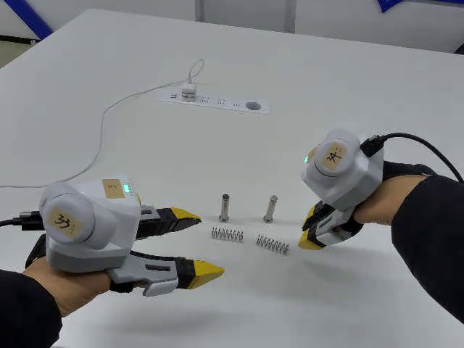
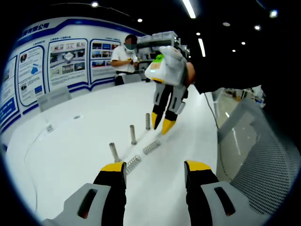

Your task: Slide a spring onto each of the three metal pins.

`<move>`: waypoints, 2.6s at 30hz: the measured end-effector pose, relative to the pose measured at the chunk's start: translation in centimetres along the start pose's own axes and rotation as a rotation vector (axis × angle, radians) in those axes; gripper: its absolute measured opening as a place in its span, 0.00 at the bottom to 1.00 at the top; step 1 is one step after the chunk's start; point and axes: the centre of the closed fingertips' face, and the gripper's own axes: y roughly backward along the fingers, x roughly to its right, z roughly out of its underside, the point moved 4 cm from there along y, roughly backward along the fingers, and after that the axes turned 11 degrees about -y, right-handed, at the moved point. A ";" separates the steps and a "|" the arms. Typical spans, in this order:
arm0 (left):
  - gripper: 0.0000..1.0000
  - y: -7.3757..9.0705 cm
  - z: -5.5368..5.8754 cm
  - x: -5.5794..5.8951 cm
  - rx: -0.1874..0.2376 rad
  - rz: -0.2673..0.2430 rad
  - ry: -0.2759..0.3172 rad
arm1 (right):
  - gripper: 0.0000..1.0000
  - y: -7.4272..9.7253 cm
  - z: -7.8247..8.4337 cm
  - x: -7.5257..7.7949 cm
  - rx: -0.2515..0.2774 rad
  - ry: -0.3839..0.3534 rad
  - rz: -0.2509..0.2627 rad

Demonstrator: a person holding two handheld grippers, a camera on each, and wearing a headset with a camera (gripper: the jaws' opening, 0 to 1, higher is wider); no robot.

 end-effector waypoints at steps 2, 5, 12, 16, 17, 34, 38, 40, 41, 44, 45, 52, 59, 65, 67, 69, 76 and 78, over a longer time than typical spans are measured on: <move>0.51 0.0 0.0 0.0 0.001 0.000 0.000 | 0.18 -0.3 -0.2 -0.3 0.001 0.004 -0.009; 0.50 -0.1 -0.1 -0.1 0.002 0.002 0.000 | 0.17 -1.0 -0.5 -0.5 0.000 0.011 -0.019; 0.50 -0.3 -0.1 -0.2 0.002 0.005 0.000 | 0.16 -2.3 -0.5 -1.0 -0.015 0.028 -0.034; 0.49 -0.3 -0.1 -0.2 0.000 0.007 -0.001 | 0.15 -2.8 -0.5 -0.9 -0.022 0.025 -0.034; 0.49 -0.3 -0.1 -0.1 0.000 0.007 0.000 | 0.14 -2.9 -0.5 -0.9 -0.022 0.024 -0.034; 0.47 -1.3 0.2 0.2 -0.020 0.040 -0.014 | 0.11 -1.9 -0.4 -1.6 -0.028 0.061 -0.044; 0.45 -1.9 0.3 0.1 -0.030 0.057 -0.022 | 0.11 -0.7 -0.8 -2.6 -0.025 0.087 -0.068; 0.44 -2.2 0.1 0.1 -0.025 0.065 -0.022 | 0.11 0.0 -1.2 -3.1 -0.022 0.107 -0.071; 0.44 -2.3 0.0 0.1 -0.023 0.067 -0.023 | 0.11 0.2 -1.4 -3.3 -0.020 0.118 -0.075; 0.43 -2.6 -0.3 0.1 -0.020 0.076 -0.029 | 0.11 1.1 -2.2 -4.1 0.001 0.140 -0.094; 0.42 -2.8 -0.3 0.2 -0.020 0.081 -0.033 | 0.11 1.4 -2.5 -4.5 0.010 0.142 -0.107; 0.38 -3.2 -0.5 0.5 -0.019 0.096 -0.056 | 0.11 2.3 -3.8 -6.3 0.027 0.205 -0.132; 0.30 -3.5 -1.0 1.0 -0.012 0.116 -0.092 | 0.11 2.6 -4.6 -7.4 0.028 0.254 -0.143; 0.20 -3.6 -1.0 1.4 -0.018 0.130 -0.132 | 0.11 2.7 -4.7 -8.0 0.016 0.297 -0.141; 0.16 -3.7 -0.9 1.4 -0.022 0.132 -0.139 | 0.11 2.8 -4.6 -8.1 0.012 0.305 -0.142; 0.13 -3.7 -0.9 1.4 -0.025 0.134 -0.145 | 0.11 2.9 -4.5 -8.3 0.011 0.311 -0.145; 0.11 -3.8 -0.8 1.9 -0.025 0.156 -0.165 | 0.12 3.1 -4.4 -8.3 0.013 0.320 -0.154; 0.11 -3.8 -0.9 1.9 -0.022 0.158 -0.169 | 0.12 3.1 -4.3 -8.4 0.015 0.319 -0.159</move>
